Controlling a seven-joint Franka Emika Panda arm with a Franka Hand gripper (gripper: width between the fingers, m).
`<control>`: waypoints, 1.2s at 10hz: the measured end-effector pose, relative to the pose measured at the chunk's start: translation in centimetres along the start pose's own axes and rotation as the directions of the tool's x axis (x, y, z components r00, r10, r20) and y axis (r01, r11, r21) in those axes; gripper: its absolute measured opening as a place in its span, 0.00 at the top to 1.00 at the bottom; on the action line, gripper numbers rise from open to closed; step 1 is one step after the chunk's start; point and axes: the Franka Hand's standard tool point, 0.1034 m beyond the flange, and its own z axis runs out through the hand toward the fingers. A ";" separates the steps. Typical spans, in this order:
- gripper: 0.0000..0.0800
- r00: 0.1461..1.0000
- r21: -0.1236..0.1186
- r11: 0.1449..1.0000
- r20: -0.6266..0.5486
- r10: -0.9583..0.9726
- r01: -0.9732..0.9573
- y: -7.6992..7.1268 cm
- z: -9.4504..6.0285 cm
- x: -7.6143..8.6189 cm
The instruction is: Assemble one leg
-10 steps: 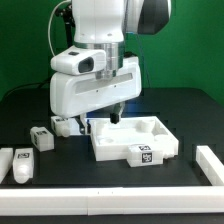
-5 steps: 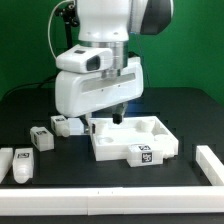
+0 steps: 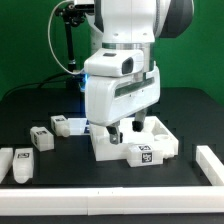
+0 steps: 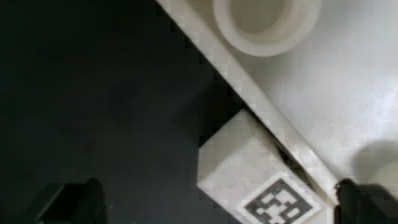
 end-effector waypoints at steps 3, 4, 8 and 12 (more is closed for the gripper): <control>0.19 1.000 -0.007 1.000 -0.001 -0.028 0.028 -0.1 0.4 0.3; 0.19 0.999 -0.012 0.999 -0.006 -0.044 0.044 0.0 1.2 0.7; 0.19 0.998 -0.011 0.998 -0.005 -0.058 0.058 0.2 1.7 0.8; 0.19 0.998 -0.009 0.998 -0.009 -0.058 0.058 0.2 2.2 1.7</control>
Offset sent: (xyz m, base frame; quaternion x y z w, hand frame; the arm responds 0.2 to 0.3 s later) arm 0.0214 0.0211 -0.0145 -0.0189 0.0409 -0.0669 0.9967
